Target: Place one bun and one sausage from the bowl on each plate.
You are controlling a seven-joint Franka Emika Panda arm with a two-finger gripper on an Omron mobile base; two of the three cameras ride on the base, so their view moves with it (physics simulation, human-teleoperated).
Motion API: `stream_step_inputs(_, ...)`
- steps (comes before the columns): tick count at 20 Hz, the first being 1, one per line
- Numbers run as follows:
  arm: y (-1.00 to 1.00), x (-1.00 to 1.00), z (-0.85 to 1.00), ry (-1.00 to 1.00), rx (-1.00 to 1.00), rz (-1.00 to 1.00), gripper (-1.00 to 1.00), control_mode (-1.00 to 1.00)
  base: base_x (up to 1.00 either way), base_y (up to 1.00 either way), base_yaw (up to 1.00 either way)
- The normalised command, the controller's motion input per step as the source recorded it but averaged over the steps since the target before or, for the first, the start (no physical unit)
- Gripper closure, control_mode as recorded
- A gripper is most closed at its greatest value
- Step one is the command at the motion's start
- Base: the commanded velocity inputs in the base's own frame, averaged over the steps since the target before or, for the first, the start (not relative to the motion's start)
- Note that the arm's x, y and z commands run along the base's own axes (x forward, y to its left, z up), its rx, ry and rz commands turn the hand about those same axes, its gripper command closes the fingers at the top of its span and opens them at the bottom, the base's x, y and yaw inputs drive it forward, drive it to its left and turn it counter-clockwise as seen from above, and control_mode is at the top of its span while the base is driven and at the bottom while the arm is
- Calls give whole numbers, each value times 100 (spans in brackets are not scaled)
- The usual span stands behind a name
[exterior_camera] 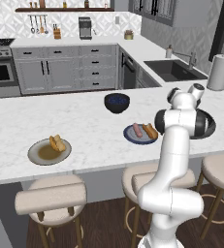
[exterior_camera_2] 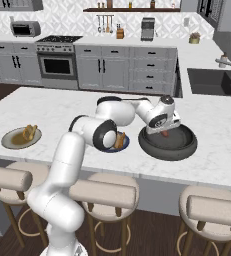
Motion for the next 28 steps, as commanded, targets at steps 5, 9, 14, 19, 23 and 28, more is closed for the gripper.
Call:
stream_step_inputs(5,39,-42,20,-1,0,0,100,-100,0,0,0)
stream_step_inputs(9,64,-83,27,0,0,0,100,-100,0,0,0)
stream_step_inputs(14,83,-73,53,0,0,0,100,-100,0,0,0)
stream_step_inputs(19,100,-41,20,0,0,0,100,-100,0,0,0)
stream_step_inputs(23,100,-28,20,-6,1,0,100,-100,0,0,0)
stream_step_inputs(28,100,-18,30,-8,0,0,100,-100,0,0,0)
